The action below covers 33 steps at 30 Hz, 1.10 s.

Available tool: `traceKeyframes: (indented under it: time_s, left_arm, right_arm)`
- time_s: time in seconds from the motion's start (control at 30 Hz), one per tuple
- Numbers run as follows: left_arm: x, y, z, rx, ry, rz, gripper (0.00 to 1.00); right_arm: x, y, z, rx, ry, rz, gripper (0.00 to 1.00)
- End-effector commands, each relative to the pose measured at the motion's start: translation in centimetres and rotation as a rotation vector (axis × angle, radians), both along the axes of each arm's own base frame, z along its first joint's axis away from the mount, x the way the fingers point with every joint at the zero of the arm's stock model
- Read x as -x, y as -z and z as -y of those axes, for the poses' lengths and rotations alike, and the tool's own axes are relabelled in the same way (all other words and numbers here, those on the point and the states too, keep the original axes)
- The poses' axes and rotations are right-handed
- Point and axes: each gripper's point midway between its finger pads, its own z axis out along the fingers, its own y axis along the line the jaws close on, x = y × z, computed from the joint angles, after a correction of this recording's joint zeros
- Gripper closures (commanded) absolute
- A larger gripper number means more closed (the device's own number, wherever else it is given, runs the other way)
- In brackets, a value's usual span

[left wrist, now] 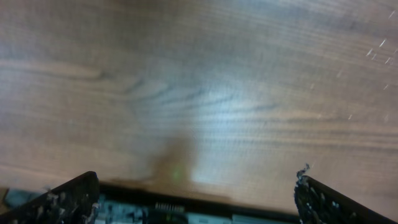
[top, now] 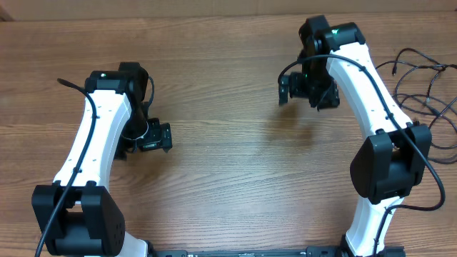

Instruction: Untangle cables

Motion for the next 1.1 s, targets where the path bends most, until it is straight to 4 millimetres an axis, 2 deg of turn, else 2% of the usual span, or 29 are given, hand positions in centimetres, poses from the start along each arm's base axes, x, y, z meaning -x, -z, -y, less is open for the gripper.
traceKeyframes:
  time_s: [0.0,0.1,0.23,0.6,0.73,0.9,1.07]
  left_arm:
    - [0.7,-0.8,-0.3,-0.009,-0.023,-0.019,0.00]
    - [1.4,-1.2,0.0,0.012,-0.015,-0.029,0.00]
    - [2.1,-1.8,0.0,0.014,-0.013,0.041,0.00]
    - [3.7,-4.7,-0.1,0.032,0.003,0.467,0.00]
    - [4.2,-6.5,-0.1,0.036,0.037,0.668,0.00]
    - [5.3,-9.3,-0.2,0.041,0.019,0.921,0.00]
    - [6.3,-10.9,-0.2,0.052,-0.006,1.023,0.00]
  right_arm:
    - [1.4,0.0,0.7,0.025,0.023,-0.032,0.00]
    - [2.1,0.3,0.8,0.033,0.043,-0.052,0.00]
    - [2.7,0.1,0.8,0.017,0.045,0.011,0.00]
    - [6.0,-1.6,2.2,-0.023,0.077,0.309,0.00]
    - [7.2,-3.5,2.5,-0.065,0.081,0.463,0.00]
    - [8.9,-7.5,4.3,-0.048,0.109,0.684,0.00]
    - [10.4,-10.9,5.7,-0.024,0.138,0.818,0.00]
